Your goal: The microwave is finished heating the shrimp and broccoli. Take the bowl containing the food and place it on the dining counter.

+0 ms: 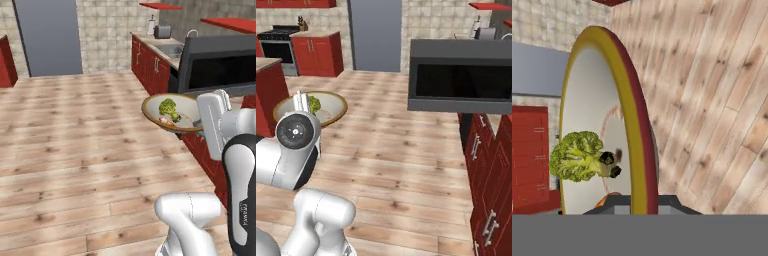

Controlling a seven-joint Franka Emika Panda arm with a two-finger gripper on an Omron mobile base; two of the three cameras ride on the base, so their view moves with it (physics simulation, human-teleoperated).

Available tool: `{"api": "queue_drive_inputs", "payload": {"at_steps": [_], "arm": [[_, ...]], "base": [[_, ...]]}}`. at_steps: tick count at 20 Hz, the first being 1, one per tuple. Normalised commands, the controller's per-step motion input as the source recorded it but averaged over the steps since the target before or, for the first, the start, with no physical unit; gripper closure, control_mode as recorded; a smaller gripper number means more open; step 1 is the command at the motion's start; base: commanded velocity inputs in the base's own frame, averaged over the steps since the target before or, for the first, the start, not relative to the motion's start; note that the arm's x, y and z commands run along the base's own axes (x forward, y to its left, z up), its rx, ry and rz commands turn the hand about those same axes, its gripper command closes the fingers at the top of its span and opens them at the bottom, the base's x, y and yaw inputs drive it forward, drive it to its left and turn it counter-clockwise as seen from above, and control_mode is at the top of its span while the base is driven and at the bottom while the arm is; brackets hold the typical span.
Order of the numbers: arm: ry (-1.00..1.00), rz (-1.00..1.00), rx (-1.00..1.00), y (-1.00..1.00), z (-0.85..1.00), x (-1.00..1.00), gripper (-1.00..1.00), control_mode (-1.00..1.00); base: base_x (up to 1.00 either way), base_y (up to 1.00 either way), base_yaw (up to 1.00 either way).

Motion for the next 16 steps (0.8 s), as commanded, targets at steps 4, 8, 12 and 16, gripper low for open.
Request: {"api": "queue_drive_inputs", "payload": {"at_steps": [4,8,12,16], "arm": [[0.00,0.00,0.00,0.00,0.00,0.00,1.00,1.00],[0.00,0.00,0.00,0.00,0.00,0.00,1.00,1.00],[0.00,0.00,0.00,0.00,0.00,0.00,1.00,1.00],[0.00,0.00,0.00,0.00,0.00,0.00,1.00,1.00]], "base": [[0.19,0.69,0.67],[0.74,0.96,0.51],[1.00,0.99,0.35],[1.00,0.52,0.14]]}}
